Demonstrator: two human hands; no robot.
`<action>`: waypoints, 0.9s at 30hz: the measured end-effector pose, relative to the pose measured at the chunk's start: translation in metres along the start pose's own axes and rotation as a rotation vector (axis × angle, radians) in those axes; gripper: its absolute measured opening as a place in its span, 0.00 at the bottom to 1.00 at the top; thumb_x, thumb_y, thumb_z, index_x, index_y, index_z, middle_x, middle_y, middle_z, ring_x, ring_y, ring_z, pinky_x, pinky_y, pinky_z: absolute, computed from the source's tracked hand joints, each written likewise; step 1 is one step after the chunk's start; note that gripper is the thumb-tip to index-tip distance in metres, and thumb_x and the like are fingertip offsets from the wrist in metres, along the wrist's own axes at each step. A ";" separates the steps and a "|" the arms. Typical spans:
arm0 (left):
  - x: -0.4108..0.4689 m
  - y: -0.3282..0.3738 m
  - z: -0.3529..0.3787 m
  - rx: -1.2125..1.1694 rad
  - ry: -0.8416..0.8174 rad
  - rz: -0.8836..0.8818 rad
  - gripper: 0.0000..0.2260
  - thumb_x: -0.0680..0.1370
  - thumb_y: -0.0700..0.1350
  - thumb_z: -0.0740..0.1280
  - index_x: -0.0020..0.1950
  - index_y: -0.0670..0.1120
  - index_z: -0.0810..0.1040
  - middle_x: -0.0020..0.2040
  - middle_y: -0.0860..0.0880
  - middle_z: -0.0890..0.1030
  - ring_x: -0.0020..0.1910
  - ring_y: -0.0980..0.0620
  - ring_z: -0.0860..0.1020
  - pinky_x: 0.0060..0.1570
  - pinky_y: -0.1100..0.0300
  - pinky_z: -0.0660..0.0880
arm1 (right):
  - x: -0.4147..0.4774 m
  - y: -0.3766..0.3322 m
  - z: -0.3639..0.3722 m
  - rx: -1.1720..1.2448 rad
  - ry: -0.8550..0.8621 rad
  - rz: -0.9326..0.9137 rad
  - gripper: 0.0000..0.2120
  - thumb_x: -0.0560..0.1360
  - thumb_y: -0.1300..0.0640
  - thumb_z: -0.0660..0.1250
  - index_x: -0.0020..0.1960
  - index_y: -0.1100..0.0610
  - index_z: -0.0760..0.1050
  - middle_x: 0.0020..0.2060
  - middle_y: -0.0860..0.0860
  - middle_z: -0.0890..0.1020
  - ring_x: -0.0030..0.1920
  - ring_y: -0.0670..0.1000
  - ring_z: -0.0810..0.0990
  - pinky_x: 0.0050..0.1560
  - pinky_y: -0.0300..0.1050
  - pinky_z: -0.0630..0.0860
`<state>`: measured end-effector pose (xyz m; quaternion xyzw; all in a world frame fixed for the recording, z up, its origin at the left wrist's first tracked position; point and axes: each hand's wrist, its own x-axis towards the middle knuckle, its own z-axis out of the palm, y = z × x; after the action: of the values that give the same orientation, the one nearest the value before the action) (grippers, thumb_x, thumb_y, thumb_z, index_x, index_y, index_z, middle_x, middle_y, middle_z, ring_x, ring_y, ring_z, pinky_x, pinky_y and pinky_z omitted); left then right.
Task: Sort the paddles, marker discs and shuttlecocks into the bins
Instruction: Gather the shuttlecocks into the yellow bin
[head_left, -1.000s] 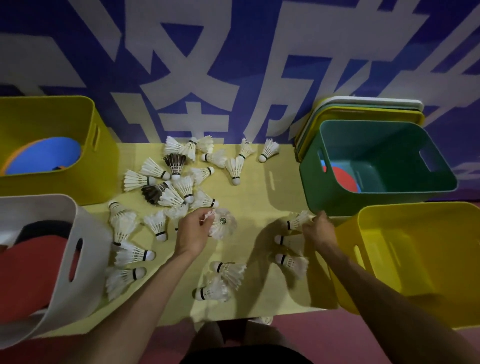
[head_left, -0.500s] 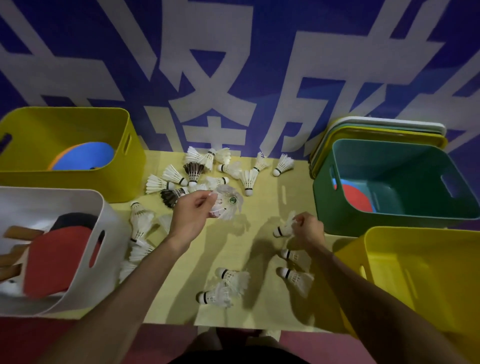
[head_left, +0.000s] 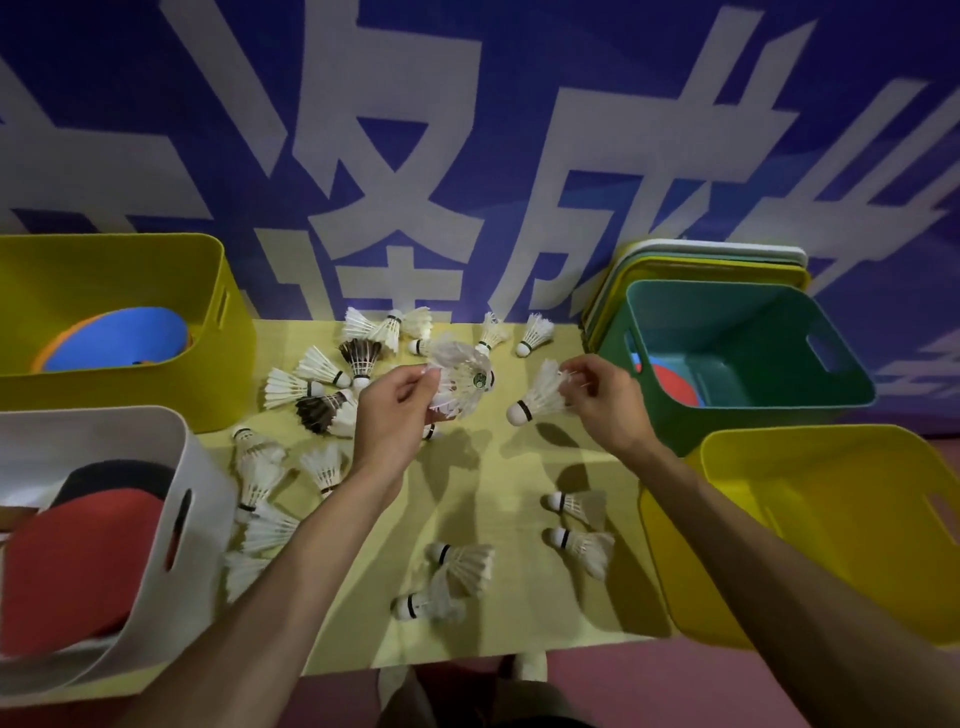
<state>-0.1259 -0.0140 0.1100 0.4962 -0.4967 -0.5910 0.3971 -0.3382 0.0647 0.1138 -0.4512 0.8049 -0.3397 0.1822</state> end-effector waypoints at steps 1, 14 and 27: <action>-0.002 0.000 0.004 -0.007 -0.005 -0.004 0.06 0.78 0.45 0.67 0.52 0.46 0.81 0.45 0.50 0.83 0.38 0.58 0.80 0.42 0.61 0.79 | -0.001 -0.001 -0.008 0.022 0.002 -0.004 0.09 0.76 0.61 0.66 0.55 0.56 0.78 0.44 0.51 0.82 0.45 0.52 0.81 0.49 0.53 0.80; -0.069 0.014 0.103 -0.014 0.010 0.033 0.02 0.76 0.43 0.69 0.45 0.50 0.78 0.47 0.50 0.80 0.44 0.56 0.79 0.37 0.65 0.78 | -0.016 0.055 -0.114 0.473 -0.040 0.082 0.10 0.75 0.65 0.66 0.55 0.60 0.79 0.45 0.56 0.83 0.45 0.52 0.81 0.47 0.47 0.78; -0.146 -0.010 0.237 0.297 -0.201 0.100 0.07 0.77 0.44 0.68 0.53 0.45 0.82 0.46 0.50 0.84 0.40 0.58 0.82 0.45 0.61 0.81 | -0.047 0.188 -0.194 0.308 -0.167 0.123 0.07 0.74 0.65 0.68 0.52 0.60 0.79 0.33 0.53 0.79 0.34 0.49 0.76 0.34 0.43 0.75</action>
<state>-0.3299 0.1740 0.1319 0.4625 -0.6399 -0.5373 0.2966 -0.5435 0.2469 0.1156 -0.3945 0.7516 -0.4086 0.3355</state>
